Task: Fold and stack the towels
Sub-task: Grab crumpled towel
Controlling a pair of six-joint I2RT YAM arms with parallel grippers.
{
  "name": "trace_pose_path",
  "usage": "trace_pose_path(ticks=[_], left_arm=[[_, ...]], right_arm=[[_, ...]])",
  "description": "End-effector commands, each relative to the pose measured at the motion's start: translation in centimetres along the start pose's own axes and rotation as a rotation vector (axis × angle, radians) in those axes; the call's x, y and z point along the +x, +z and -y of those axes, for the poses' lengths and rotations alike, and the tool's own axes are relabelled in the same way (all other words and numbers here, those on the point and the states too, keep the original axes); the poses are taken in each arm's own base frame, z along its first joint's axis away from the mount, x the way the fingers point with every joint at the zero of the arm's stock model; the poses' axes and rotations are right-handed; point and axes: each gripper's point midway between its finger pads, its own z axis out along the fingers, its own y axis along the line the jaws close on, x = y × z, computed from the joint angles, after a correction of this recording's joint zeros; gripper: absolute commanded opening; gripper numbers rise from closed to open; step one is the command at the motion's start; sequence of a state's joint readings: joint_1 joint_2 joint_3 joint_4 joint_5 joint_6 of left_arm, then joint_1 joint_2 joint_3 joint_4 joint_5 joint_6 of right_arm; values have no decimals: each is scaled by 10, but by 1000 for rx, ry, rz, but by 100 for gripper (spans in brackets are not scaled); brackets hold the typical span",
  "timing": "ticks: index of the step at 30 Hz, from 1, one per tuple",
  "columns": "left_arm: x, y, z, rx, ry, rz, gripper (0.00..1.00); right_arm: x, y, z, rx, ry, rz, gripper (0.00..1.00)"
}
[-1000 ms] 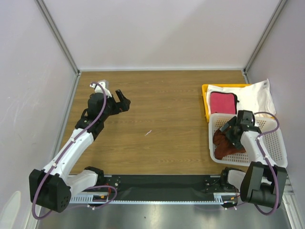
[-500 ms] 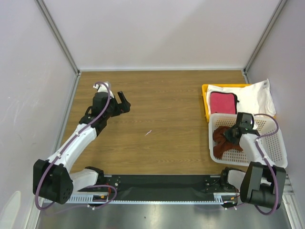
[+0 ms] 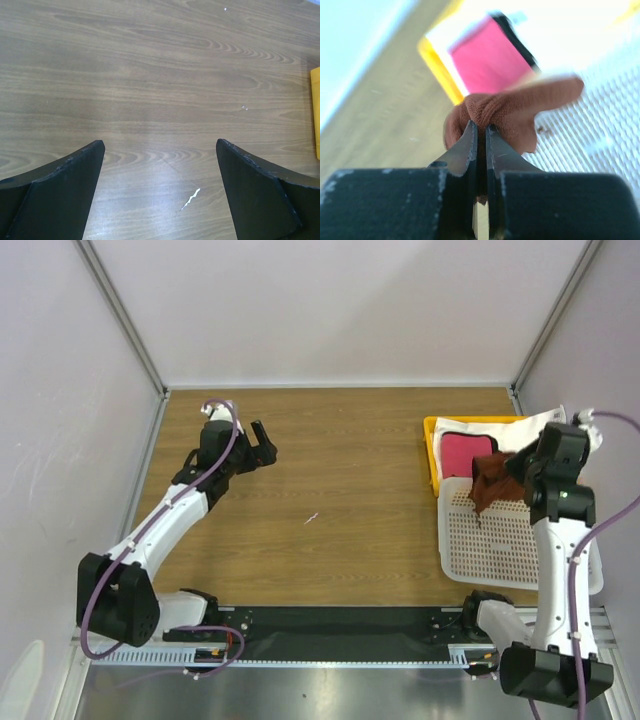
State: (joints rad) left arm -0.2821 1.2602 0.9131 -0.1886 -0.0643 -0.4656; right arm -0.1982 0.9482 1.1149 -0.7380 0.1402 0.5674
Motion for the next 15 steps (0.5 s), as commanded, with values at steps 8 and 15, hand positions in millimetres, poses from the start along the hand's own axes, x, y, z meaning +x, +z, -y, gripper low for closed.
trace_pose_path(ticks=[8, 15], left_arm=[[-53, 4, 17, 24, 94, 127, 100], [-81, 7, 23, 21, 81, 183, 100]], right_arm=[[-61, -22, -169, -479, -386, 89, 0], [22, 2, -293, -753, -656, -19, 0]])
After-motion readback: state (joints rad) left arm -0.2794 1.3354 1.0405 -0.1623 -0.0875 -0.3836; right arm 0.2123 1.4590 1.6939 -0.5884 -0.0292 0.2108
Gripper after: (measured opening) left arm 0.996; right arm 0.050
